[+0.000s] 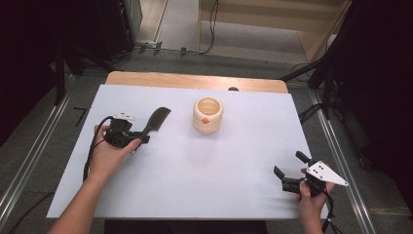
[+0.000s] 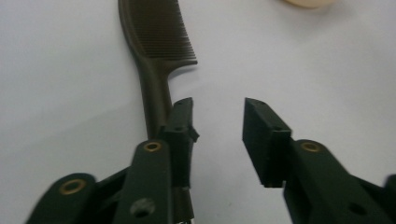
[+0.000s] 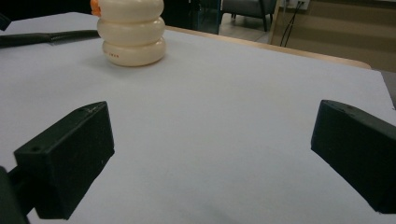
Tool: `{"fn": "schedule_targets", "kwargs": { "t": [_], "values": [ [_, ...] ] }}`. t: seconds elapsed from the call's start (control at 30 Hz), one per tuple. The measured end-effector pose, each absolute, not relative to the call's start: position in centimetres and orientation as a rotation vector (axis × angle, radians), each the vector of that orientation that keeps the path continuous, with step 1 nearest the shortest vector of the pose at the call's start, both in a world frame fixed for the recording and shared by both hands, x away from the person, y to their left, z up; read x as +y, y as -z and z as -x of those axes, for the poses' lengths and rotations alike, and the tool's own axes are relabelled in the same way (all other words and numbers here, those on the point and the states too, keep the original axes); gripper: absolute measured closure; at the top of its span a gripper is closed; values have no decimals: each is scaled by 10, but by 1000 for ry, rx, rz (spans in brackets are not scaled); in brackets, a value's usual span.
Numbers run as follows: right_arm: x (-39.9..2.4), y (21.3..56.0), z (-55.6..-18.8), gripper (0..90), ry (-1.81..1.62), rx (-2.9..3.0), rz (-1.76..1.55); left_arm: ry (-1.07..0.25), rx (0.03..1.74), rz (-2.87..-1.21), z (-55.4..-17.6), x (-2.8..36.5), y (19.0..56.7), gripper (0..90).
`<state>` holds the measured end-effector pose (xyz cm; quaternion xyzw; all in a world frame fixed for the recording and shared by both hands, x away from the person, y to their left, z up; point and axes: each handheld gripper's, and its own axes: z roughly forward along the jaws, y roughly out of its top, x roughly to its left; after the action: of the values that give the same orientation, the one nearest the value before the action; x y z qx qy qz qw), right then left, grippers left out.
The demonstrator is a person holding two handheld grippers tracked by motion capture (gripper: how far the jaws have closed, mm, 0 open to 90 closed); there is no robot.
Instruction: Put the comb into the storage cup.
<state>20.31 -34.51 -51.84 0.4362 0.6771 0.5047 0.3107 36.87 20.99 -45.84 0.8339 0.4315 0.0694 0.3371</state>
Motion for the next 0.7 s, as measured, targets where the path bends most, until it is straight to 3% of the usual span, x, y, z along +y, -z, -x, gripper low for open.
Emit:
{"fn": "schedule_targets", "kwargs": {
  "t": [0.03, 0.13, 0.23, 0.27, 0.3, 0.47, 0.6, 0.67, 0.7],
  "values": [
    [-345, 518, -203, 0, -1333, 1788, -1152, -184, 1129, -2172, -370, 209, 456, 586],
    [-345, 518, -203, 0, -1331, 1789, -1152, -202, 1165, -2178, -376, 208, 449, 411],
    [-345, 518, -203, 0, -1332, 1790, -1150, -201, 1219, -2190, -385, 207, 445, 186],
    [-345, 518, -203, 0, -1332, 1791, -1149, -196, 1241, -2193, -388, 206, 445, 40],
    [-345, 518, -203, 0, -1332, 1791, -1149, -195, 1262, -2194, -392, 205, 445, 0],
    [-345, 518, -203, 0, -1333, 1792, -1149, -123, 1268, -2265, -403, 199, 447, 0],
    [-345, 518, -203, 0, -1333, 1792, -1150, -138, 1301, -2298, -408, 195, 450, 227],
    [-345, 518, -203, 0, -1334, 1792, -1150, -160, 1323, -2312, -410, 194, 452, 394],
    [-345, 518, -203, 0, -1334, 1792, -1150, -152, 1331, -2318, -411, 194, 453, 394]
  ]
}}
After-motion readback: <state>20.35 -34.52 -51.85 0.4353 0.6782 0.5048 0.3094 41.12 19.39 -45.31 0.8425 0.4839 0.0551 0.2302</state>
